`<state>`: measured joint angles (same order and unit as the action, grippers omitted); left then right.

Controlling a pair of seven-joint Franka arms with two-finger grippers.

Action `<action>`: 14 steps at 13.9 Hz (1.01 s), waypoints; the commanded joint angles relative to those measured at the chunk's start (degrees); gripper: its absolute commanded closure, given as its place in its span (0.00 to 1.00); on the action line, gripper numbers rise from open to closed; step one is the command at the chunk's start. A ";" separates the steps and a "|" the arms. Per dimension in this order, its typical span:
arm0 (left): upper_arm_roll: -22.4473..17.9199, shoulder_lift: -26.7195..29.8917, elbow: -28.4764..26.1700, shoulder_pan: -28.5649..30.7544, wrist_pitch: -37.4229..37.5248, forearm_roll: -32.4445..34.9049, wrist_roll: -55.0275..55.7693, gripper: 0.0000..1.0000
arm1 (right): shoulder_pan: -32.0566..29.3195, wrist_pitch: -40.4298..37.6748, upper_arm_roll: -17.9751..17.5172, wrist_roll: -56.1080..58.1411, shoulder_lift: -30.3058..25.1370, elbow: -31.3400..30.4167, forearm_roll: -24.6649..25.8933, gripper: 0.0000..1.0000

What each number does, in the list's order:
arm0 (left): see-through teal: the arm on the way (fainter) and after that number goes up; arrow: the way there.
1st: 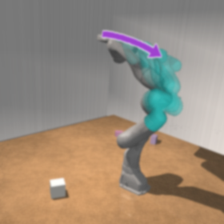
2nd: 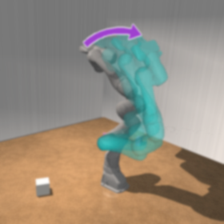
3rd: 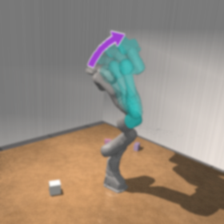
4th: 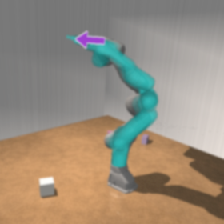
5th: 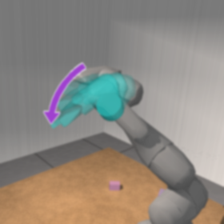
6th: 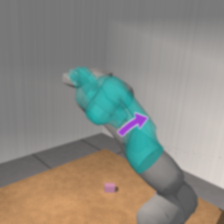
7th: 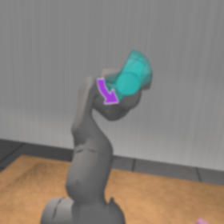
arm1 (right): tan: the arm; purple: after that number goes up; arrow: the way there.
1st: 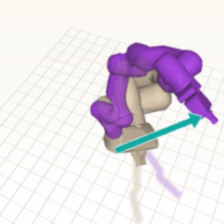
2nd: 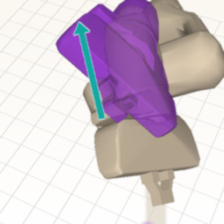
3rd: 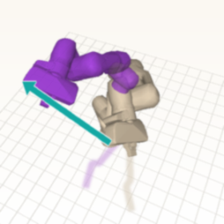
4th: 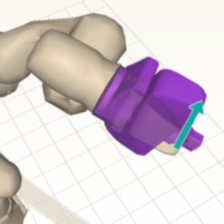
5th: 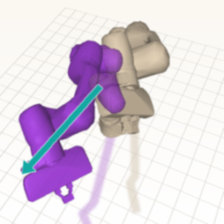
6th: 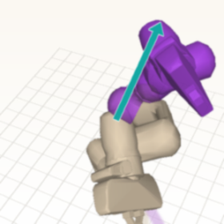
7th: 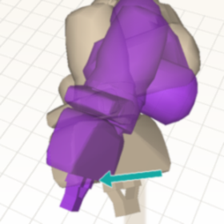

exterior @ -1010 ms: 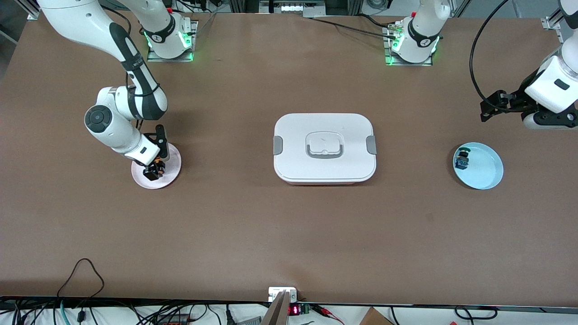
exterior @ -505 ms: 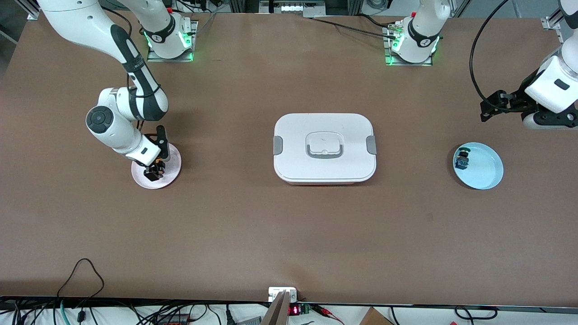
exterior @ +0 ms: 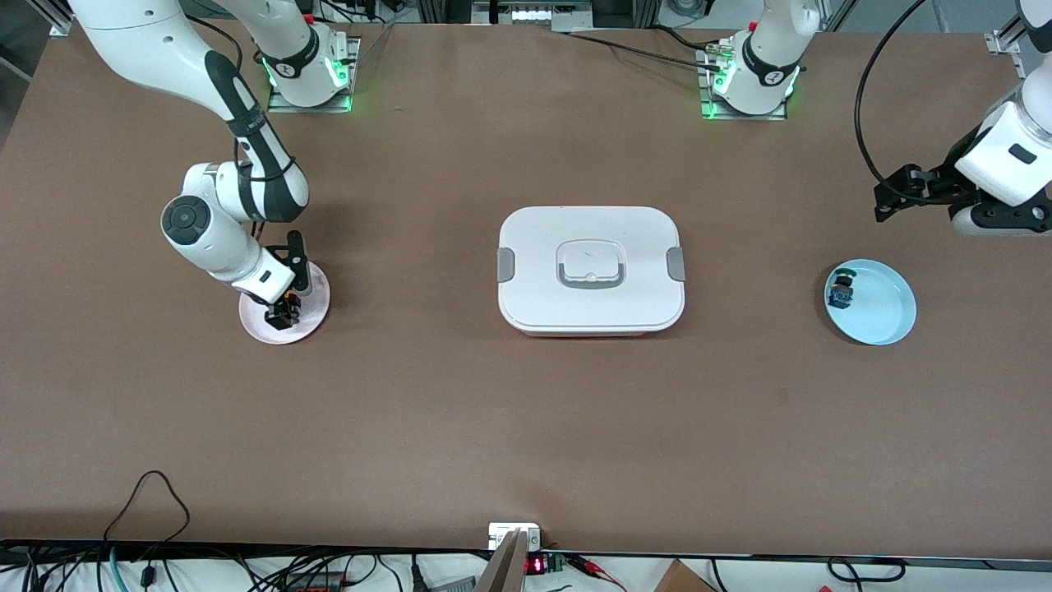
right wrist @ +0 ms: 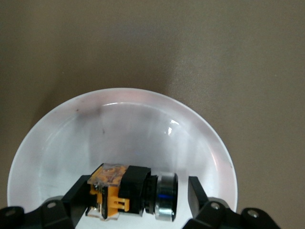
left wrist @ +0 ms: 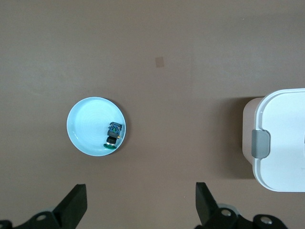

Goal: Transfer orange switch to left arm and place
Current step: 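Close the right gripper on the orange switch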

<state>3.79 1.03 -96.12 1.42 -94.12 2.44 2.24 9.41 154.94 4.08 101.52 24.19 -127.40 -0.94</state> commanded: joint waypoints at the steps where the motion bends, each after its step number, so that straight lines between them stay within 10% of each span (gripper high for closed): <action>1: 0.17 -0.85 1.90 0.07 1.39 1.43 -0.04 0.00 | 0.00 3.35 -0.13 1.58 0.07 -0.75 0.33 0.49; 6: 0.17 -0.85 1.90 0.07 1.39 1.43 -0.04 0.00 | 0.00 2.48 -0.13 2.19 -0.98 -0.57 0.33 0.86; 14: 0.17 -0.85 1.90 0.07 1.39 1.43 -0.04 0.00 | 0.09 -16.83 -3.37 1.93 -7.58 5.56 -8.35 0.93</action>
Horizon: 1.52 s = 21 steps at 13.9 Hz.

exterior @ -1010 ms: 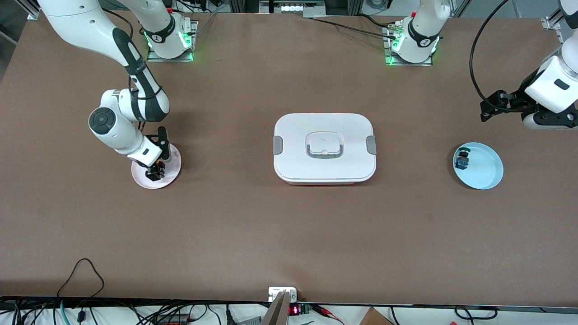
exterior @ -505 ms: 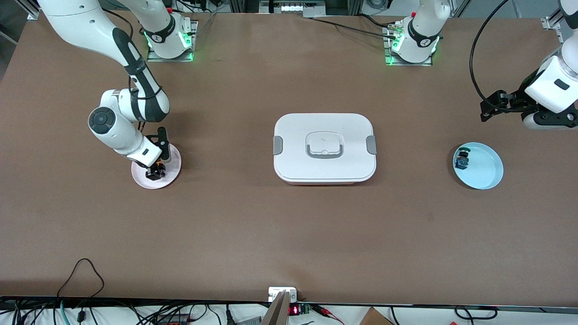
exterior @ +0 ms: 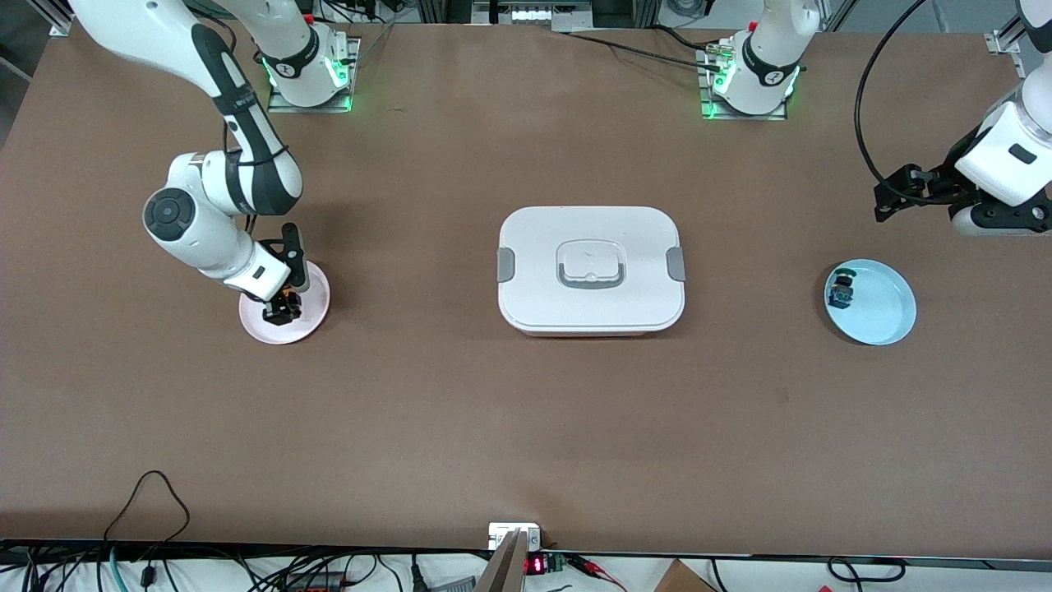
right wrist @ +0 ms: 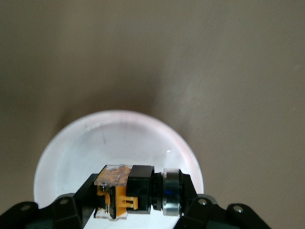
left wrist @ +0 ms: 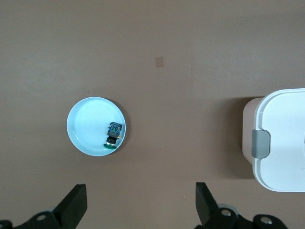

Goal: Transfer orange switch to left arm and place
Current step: 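Close the right gripper on the orange switch, then lift the orange switch with the right gripper over the white box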

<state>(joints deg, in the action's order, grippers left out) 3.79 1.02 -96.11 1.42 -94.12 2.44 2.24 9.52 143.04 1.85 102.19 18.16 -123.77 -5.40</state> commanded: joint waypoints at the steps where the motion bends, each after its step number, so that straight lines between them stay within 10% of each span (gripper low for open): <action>1: 0.17 -0.85 1.90 0.07 1.39 1.43 -0.04 0.00 | -0.03 -8.18 -1.76 1.26 -1.55 3.95 -6.78 0.93; 9: 0.17 -0.85 1.90 0.07 1.39 1.34 -0.04 0.00 | 1.81 -22.19 -4.23 1.52 -1.02 10.83 -30.95 0.92; 14: 0.26 -1.90 1.90 -0.55 2.80 0.47 -0.13 0.00 | 7.25 -21.66 -5.28 3.71 -0.41 13.02 -55.63 0.92; 21: -0.45 -3.04 1.81 1.12 9.21 -18.74 -0.31 0.00 | 14.90 -19.21 -5.19 5.04 -0.76 14.17 -79.03 0.82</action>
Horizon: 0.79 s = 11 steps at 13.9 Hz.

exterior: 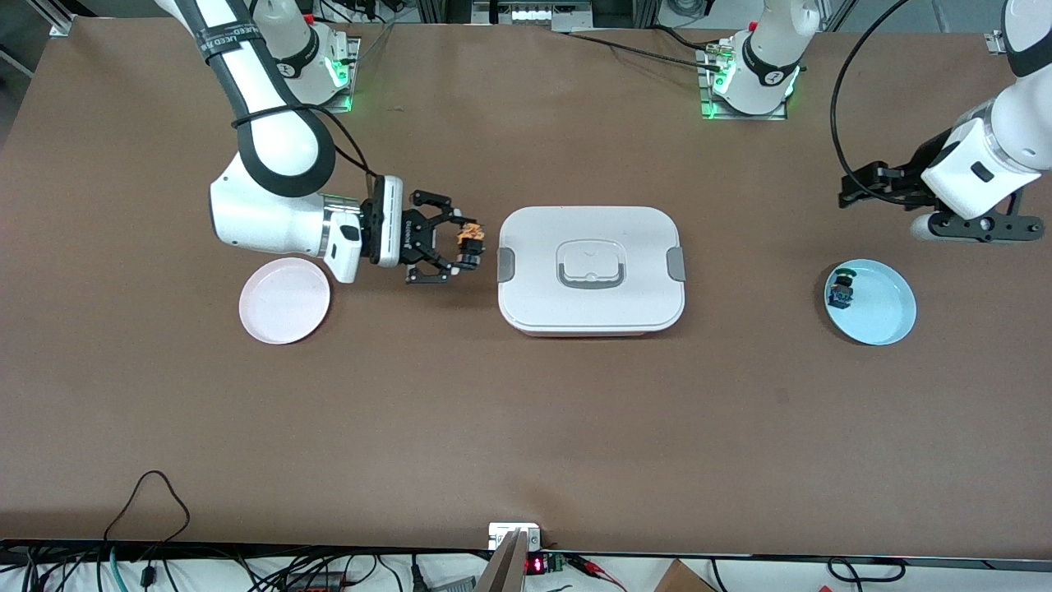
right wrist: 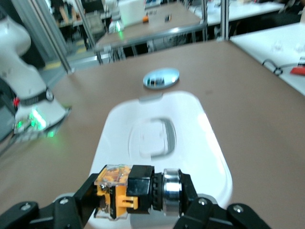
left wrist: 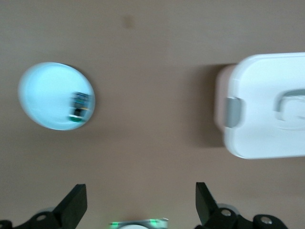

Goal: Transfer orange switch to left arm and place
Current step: 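Lift the orange switch with the right gripper over the white box, then raise the switch with the right gripper while the left gripper reaches it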

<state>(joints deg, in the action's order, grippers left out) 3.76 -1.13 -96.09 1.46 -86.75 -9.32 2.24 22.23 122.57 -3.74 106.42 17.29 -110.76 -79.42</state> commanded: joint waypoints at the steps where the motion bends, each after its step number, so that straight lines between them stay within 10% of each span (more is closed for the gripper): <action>1: -0.42 -1.50 1.53 1.88 1.93 -11.90 -0.22 0.00 | 3.42 2.40 0.31 0.81 0.11 1.77 -6.87 0.82; 11: 0.28 -7.84 -8.37 5.58 -3.32 -61.55 -15.22 0.00 | 16.08 14.52 0.40 0.63 3.09 11.96 -28.05 0.91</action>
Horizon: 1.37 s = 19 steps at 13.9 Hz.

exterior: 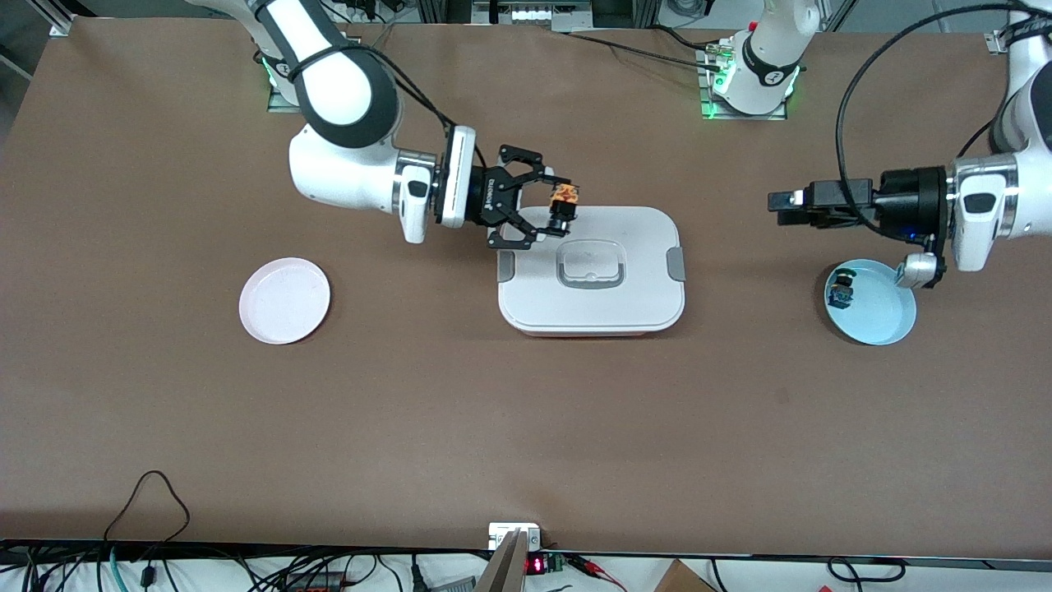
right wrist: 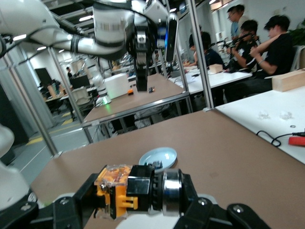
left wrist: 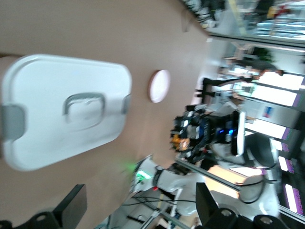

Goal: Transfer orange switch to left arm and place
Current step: 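Raise the switch with the right gripper while the left gripper reaches it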

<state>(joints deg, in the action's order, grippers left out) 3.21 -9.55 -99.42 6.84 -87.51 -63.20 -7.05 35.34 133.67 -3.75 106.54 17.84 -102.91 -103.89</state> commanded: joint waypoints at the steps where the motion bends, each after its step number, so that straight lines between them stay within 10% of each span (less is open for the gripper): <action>1: 0.83 0.58 -8.30 -0.33 -2.92 -13.73 -11.87 0.00 | 3.85 4.91 0.41 0.51 3.59 5.68 -4.47 0.91; 9: 8.64 -0.56 -22.47 -0.86 -3.71 -40.06 -27.66 0.00 | 6.50 8.62 0.41 0.16 6.41 10.09 -6.59 0.91; 19: 14.90 3.57 -26.62 -0.77 -13.03 -40.07 -8.94 0.00 | 6.67 8.71 0.50 1.12 6.59 10.27 -6.59 0.91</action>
<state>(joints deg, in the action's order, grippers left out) 16.76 -8.37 -124.44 6.01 -98.54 -101.77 -18.17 41.19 141.31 -3.69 106.51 23.67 -94.35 -109.07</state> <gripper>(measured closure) 0.000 0.278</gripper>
